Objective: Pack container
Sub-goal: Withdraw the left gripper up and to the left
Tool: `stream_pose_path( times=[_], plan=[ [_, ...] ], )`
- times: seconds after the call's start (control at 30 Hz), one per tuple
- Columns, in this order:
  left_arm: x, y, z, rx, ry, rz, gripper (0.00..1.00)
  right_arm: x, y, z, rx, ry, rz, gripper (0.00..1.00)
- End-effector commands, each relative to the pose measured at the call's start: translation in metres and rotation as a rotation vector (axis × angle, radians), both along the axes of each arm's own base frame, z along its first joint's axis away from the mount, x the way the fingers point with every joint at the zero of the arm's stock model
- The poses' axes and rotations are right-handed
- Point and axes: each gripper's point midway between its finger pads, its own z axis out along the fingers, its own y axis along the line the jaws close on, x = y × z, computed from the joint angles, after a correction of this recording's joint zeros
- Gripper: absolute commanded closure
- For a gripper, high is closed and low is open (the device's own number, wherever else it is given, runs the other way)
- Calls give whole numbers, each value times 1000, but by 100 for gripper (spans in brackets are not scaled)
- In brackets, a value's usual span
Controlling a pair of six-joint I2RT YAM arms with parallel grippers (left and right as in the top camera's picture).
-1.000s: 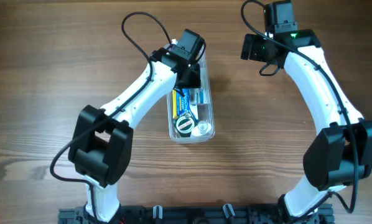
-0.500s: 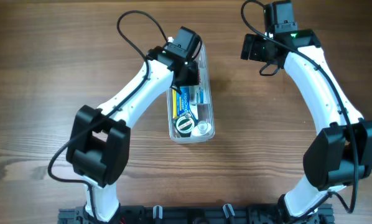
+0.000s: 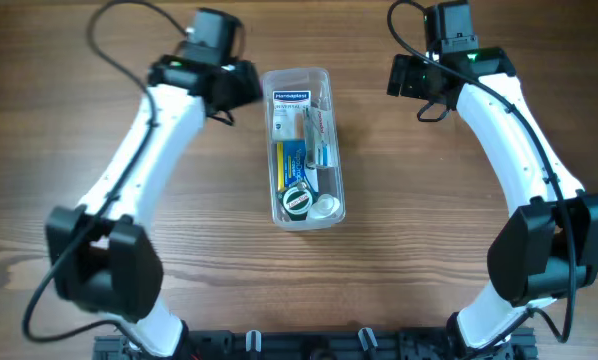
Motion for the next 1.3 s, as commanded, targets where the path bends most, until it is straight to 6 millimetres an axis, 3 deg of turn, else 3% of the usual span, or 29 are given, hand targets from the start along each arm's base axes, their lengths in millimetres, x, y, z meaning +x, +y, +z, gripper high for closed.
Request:
stream_pose_path(
  times=[0.0,0.17,0.27,0.37,0.53,0.73,1.27],
  plan=[
    [0,37,14,-2,-20,47,26,3,-2,15,-8,-37,3,0],
    [0,93,10,25,8,157,9,3,-2,15,-8,-37,3,0],
    [-4,137,8,63,24,262,0,3,-2,15,-8,-37,3,0],
    [-12,171,5,65,48,343,0,3,-2,15,-8,-37,3,0],
    [-22,204,3,61,71,422,0,3,-2,15,-8,-37,3,0],
    [-25,219,3,60,72,457,0,3,-2,15,-8,-37,3,0],
    [-25,219,3,60,72,456,0,3,-2,15,-8,-37,3,0]
  ],
)
